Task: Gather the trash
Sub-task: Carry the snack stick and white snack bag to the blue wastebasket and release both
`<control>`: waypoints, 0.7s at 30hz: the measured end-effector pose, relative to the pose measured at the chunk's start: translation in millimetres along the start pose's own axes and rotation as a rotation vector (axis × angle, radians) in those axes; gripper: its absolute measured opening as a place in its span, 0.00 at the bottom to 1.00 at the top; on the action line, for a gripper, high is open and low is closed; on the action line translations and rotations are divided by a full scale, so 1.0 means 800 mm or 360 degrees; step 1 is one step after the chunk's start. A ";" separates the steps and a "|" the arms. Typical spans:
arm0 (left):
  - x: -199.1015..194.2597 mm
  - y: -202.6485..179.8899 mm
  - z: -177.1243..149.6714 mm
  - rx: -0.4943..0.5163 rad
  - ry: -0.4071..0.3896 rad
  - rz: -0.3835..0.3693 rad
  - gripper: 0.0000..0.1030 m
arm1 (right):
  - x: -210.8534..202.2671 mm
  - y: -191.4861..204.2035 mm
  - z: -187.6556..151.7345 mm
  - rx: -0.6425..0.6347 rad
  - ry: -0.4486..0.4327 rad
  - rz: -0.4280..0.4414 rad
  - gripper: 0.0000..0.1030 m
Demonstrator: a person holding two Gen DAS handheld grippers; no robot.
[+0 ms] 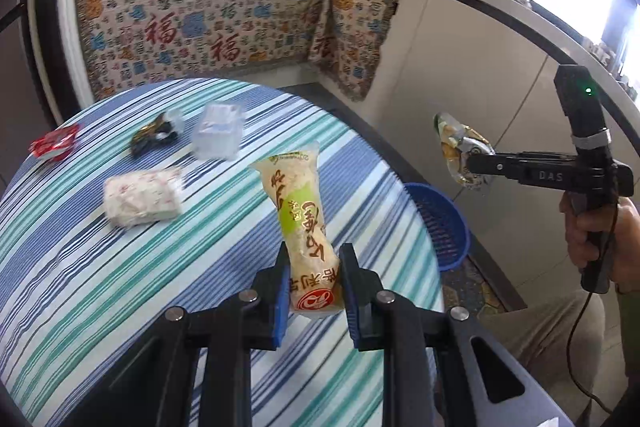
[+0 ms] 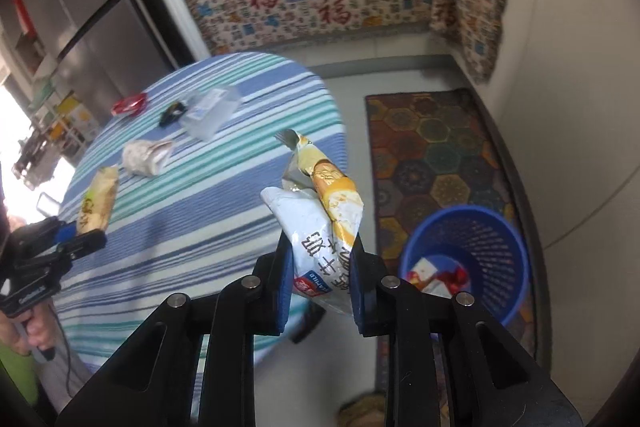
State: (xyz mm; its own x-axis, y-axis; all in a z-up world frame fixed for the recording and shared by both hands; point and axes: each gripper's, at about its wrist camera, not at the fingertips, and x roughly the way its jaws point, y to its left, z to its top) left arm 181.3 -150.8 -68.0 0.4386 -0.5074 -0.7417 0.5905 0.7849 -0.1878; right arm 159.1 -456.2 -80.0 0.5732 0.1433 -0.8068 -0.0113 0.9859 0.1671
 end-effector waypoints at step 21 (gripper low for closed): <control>0.251 -0.251 0.085 0.0159 0.0225 -0.0272 0.22 | 0.024 -0.242 -0.042 0.0503 -0.0008 -0.0268 0.23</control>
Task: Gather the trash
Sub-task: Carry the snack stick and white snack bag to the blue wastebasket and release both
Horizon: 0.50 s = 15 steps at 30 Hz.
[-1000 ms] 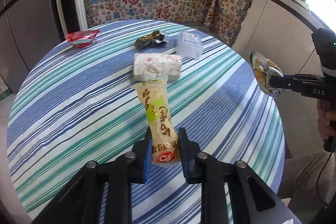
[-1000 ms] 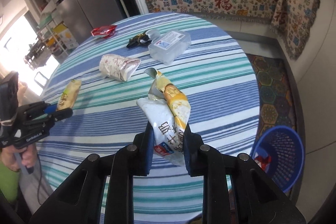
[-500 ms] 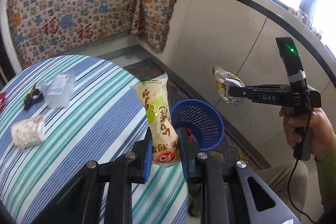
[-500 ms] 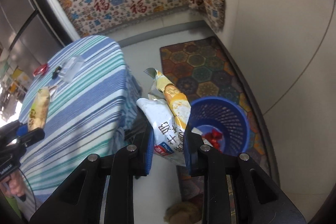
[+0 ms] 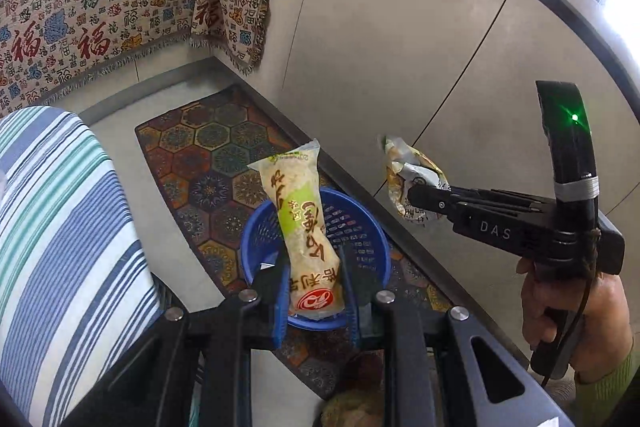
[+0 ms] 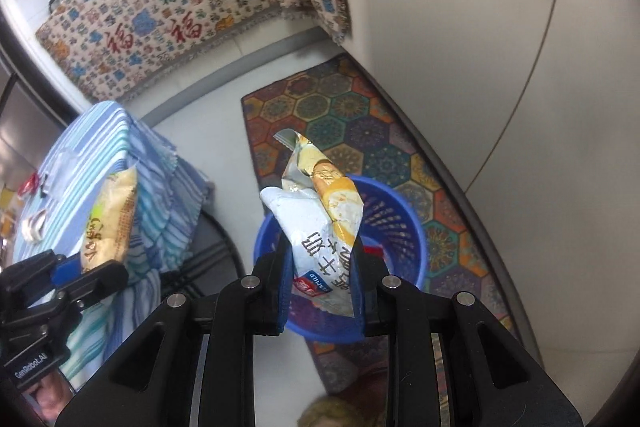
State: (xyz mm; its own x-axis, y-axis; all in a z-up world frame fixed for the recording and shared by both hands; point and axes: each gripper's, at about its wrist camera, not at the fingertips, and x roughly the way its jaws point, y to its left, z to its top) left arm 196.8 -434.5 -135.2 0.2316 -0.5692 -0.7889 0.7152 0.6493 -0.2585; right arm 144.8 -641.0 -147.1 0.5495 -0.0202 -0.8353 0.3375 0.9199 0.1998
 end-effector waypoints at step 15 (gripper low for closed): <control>0.087 -0.012 0.007 0.0026 0.0085 -0.0014 0.22 | 0.032 -0.042 0.006 0.0107 0.0062 0.0055 0.24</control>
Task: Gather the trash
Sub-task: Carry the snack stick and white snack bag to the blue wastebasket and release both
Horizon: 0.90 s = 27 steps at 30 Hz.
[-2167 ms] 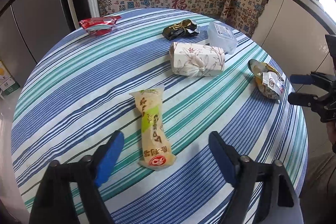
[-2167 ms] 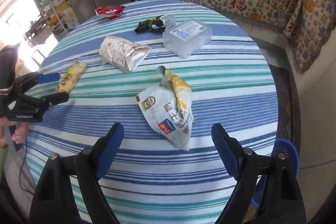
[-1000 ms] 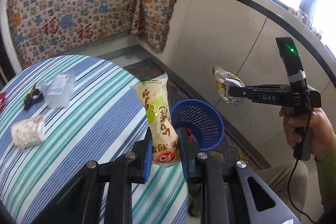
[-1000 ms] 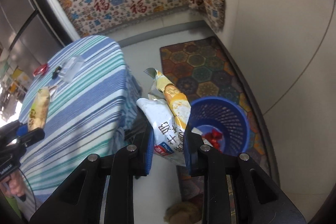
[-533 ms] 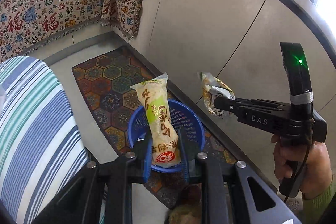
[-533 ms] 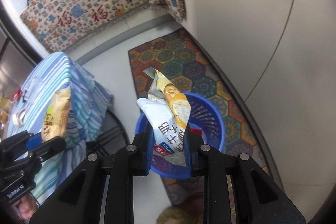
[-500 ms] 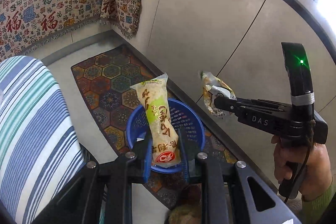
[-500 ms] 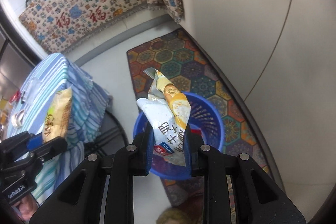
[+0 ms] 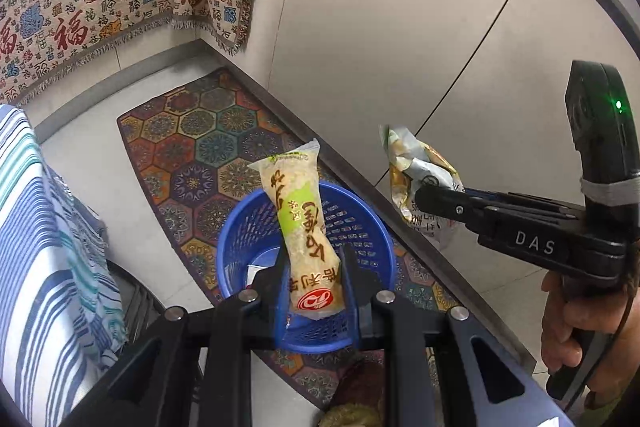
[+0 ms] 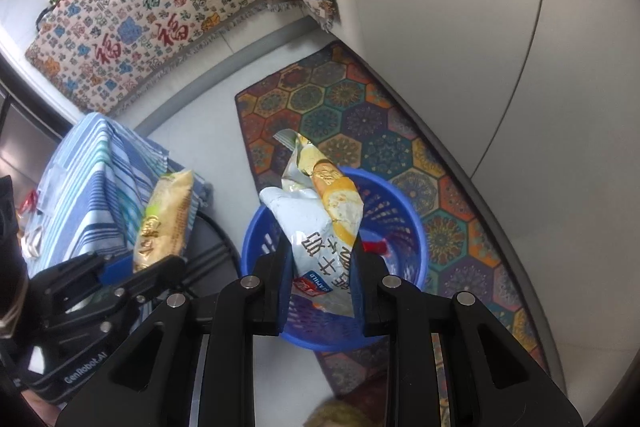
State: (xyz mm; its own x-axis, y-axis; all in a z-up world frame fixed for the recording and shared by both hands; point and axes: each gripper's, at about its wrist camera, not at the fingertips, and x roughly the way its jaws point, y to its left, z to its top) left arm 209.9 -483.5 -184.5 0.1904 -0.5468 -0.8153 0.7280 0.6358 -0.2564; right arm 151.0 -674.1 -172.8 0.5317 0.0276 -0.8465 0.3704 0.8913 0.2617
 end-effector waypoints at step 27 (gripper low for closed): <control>-0.016 0.003 0.001 -0.0036 -0.0066 0.0044 0.54 | -0.023 -0.021 0.010 0.0130 -0.0168 -0.0080 0.71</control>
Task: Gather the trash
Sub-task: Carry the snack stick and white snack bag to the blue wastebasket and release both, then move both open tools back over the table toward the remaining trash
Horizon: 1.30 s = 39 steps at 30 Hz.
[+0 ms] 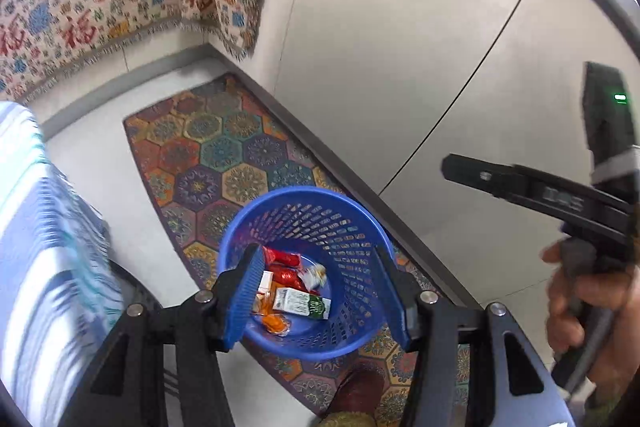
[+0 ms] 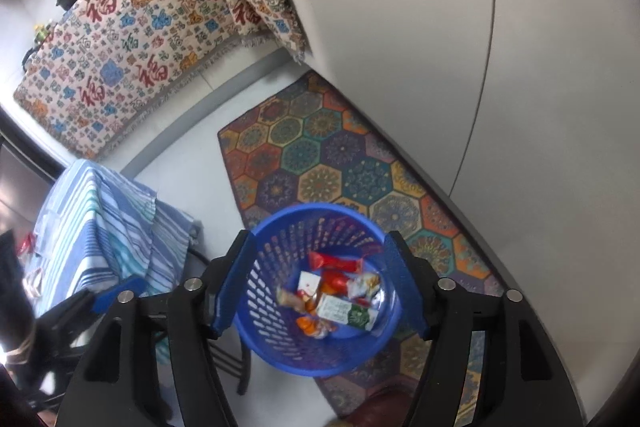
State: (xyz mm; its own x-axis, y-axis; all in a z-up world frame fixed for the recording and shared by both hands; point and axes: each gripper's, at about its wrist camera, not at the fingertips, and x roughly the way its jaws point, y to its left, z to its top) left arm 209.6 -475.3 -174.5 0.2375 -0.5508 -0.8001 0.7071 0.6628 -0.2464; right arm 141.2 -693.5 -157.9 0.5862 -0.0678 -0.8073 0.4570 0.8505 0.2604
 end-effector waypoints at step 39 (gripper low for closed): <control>-0.325 0.332 -0.254 -0.0569 -0.0141 0.0904 0.71 | 0.021 0.467 -0.204 -0.1216 0.0089 0.0322 0.96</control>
State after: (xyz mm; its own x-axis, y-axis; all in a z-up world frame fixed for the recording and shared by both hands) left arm 200.2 -53.2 -143.4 0.5719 -0.0966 -0.8146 0.1960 0.9804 0.0213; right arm 212.6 -291.7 -160.2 0.5652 0.1356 -0.8138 -0.2525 0.9675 -0.0142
